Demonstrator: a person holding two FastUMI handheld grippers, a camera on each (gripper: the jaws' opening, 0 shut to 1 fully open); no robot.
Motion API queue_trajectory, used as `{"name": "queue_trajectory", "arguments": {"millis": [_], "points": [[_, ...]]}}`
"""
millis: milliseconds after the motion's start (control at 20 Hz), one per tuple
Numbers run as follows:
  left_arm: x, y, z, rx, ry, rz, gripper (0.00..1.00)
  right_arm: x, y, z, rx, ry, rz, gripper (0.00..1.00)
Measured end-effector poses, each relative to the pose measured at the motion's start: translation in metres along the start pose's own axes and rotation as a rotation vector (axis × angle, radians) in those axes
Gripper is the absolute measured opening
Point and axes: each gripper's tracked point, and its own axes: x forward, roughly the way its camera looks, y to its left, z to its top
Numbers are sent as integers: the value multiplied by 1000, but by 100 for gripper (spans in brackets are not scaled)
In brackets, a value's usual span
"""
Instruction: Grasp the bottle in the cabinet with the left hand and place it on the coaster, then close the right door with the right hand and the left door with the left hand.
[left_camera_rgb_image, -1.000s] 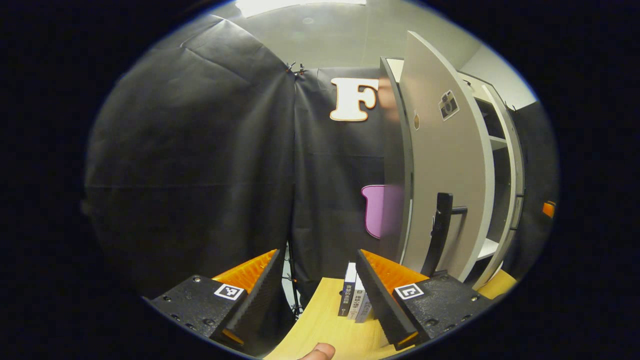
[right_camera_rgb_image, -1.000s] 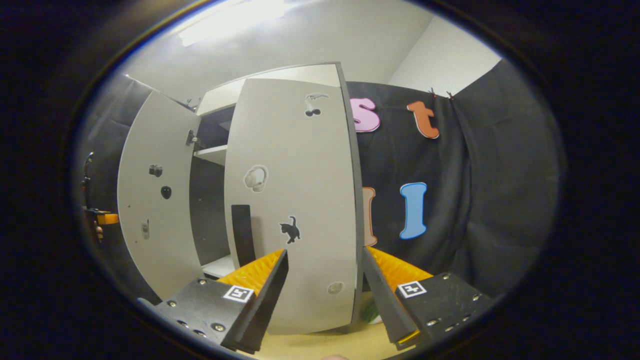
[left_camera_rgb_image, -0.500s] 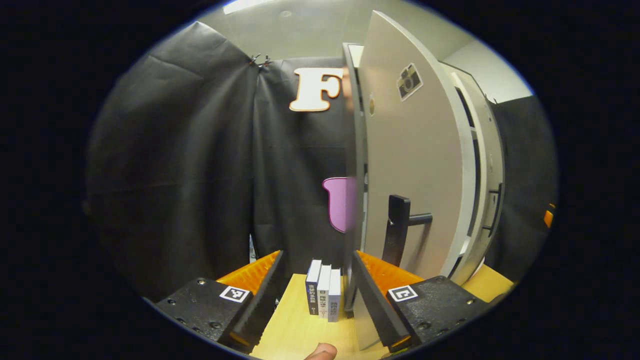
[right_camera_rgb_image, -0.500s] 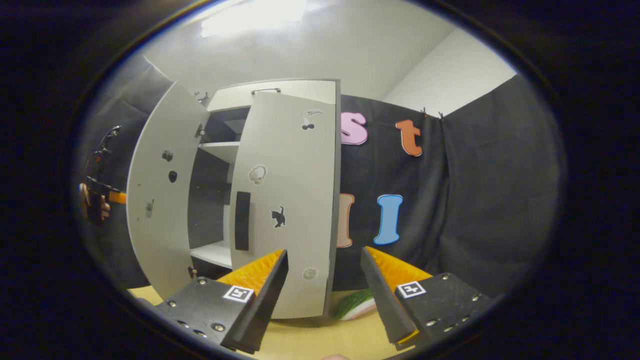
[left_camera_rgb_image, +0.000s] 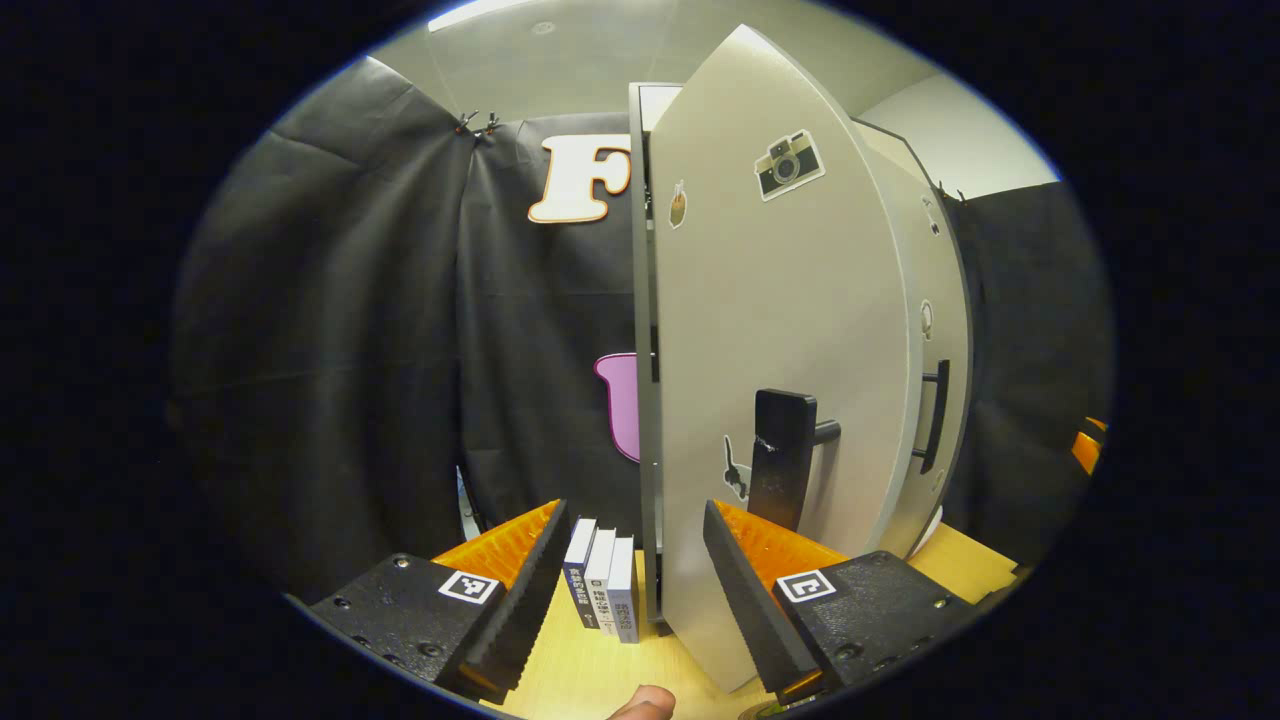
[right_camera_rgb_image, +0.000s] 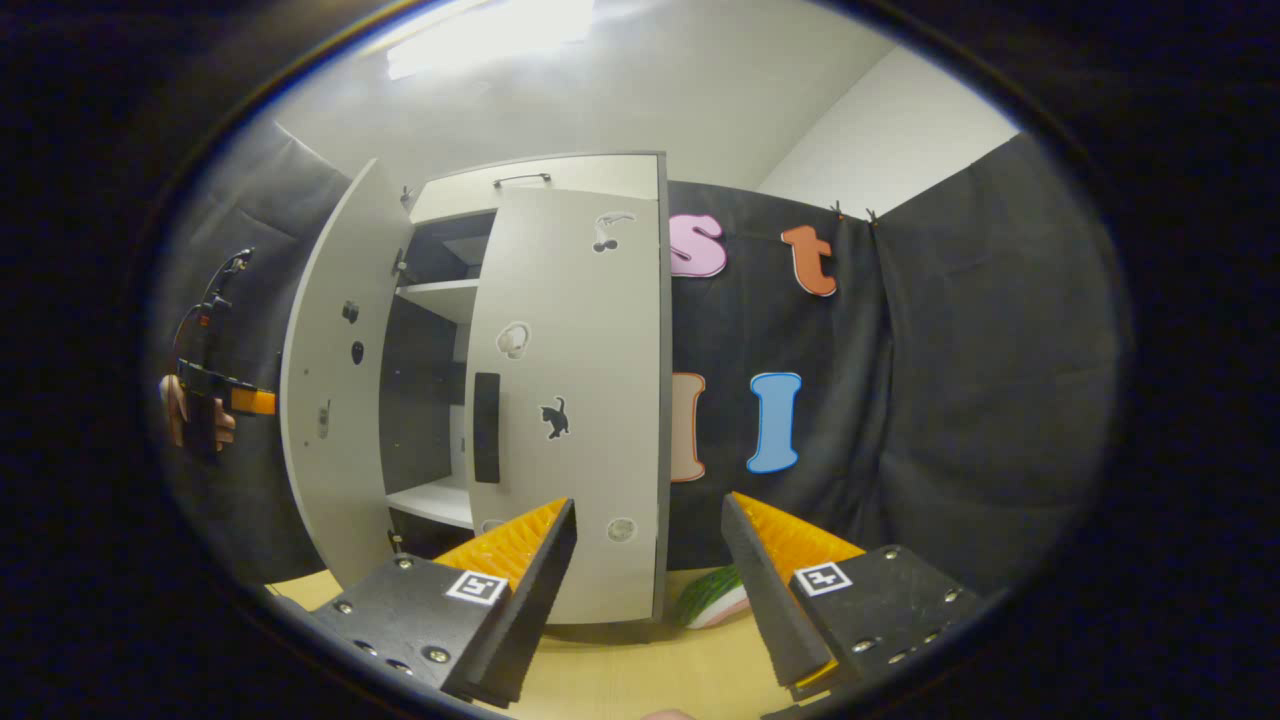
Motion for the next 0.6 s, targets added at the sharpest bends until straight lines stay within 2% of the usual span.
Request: {"name": "queue_trajectory", "arguments": {"millis": [250, 300, 350, 400, 550, 600], "points": [[3, -4, 0, -37, -2, 0, 86, 4, 11, -1, 8, 5, 23, 89], [5, -7, 0, -36, 3, -3, 84, 5, 14, -2, 13, 7, 28, 89], [6, -11, 0, -37, 4, -6, 87, 7, 16, -3, 15, 9, 28, 89], [7, -15, 2, -38, 5, -13, 84, 7, 17, -5, 16, 13, 29, 89], [11, -24, 3, -43, 0, -21, 87, 10, 25, -9, 20, 27, 40, 89], [12, -27, 2, -54, 4, -22, 84, 9, 28, -10, 21, 26, 45, 89]]}}
